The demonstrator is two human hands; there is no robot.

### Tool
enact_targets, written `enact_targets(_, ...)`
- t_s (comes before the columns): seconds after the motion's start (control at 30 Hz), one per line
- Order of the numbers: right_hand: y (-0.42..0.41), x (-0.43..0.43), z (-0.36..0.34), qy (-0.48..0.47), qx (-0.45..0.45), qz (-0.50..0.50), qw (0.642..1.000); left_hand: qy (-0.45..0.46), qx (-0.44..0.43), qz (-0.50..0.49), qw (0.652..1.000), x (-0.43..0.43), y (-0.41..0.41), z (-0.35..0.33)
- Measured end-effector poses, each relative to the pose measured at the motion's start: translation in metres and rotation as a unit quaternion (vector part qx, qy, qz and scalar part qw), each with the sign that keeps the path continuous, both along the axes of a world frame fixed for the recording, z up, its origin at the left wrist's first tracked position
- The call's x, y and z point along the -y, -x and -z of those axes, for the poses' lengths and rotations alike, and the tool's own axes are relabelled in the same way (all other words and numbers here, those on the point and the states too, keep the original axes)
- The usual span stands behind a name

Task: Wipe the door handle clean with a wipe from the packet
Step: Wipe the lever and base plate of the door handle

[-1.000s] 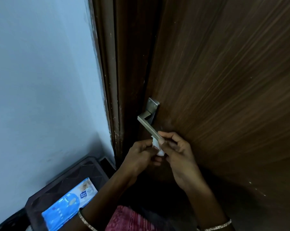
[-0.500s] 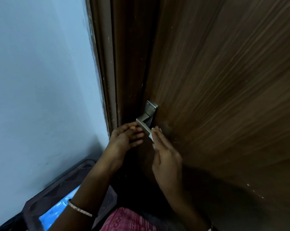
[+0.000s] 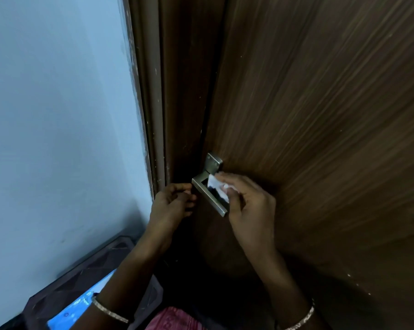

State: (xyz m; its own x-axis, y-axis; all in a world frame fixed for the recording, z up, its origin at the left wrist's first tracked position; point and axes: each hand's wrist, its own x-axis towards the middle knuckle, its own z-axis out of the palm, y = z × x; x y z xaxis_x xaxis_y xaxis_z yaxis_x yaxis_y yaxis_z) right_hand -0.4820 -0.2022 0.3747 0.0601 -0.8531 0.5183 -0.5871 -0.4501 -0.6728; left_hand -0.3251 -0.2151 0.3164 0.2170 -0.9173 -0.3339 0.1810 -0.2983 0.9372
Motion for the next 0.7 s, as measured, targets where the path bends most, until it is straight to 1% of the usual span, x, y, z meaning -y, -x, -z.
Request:
enact_targets(0.03,-0.003,0.003,-0.003,0.041,-0.003,0.030,0.999,0.016,0.032,-0.006,0.999,-0.001,0.001,0.000)
enact_targets(0.07,-0.007,0.007,-0.006,0.079,-0.013,0.058,0.995,0.020,0.042,-0.011,0.999,-0.001,0.002,-0.002)
enact_targets(0.1,-0.010,0.010,-0.007,0.116,-0.030,0.076,0.990,0.012,0.033,-0.015,0.999,0.000,0.004,-0.004)
enact_targets(0.17,-0.020,0.017,-0.006,0.188,-0.100,0.103,0.972,-0.033,-0.009,-0.015,0.999,0.004,0.006,-0.008)
enact_targets(0.23,-0.030,0.027,-0.003,0.231,-0.182,0.133,0.946,-0.082,-0.095,0.006,0.992,0.007,0.008,-0.010)
enact_targets(0.3,-0.039,0.035,0.001,0.226,-0.234,0.152,0.933,-0.112,-0.219,0.019,0.969,0.008,0.010,-0.013)
enact_targets(0.33,-0.042,0.038,0.004,0.207,-0.254,0.153,0.932,-0.122,-0.271,0.013,0.955,0.008,0.010,-0.014)
enact_targets(0.37,-0.044,0.040,0.007,0.187,-0.270,0.152,0.932,-0.128,-0.304,0.005,0.944,0.009,0.009,-0.014)
enact_targets(0.4,-0.044,0.040,0.011,0.172,-0.281,0.151,0.932,-0.132,-0.321,0.000,0.938,0.010,0.009,-0.013)
enact_targets(0.5,-0.039,0.033,0.021,0.153,-0.285,0.148,0.935,-0.130,-0.321,0.005,0.938,0.012,0.009,-0.008)
enact_targets(0.63,-0.026,0.025,0.035,0.147,-0.236,0.135,0.951,-0.125,-0.335,0.010,0.934,0.014,0.007,-0.001)
enact_targets(0.7,-0.025,0.024,0.041,0.132,-0.192,0.127,0.964,-0.125,-0.338,0.017,0.933,0.015,0.005,0.000)
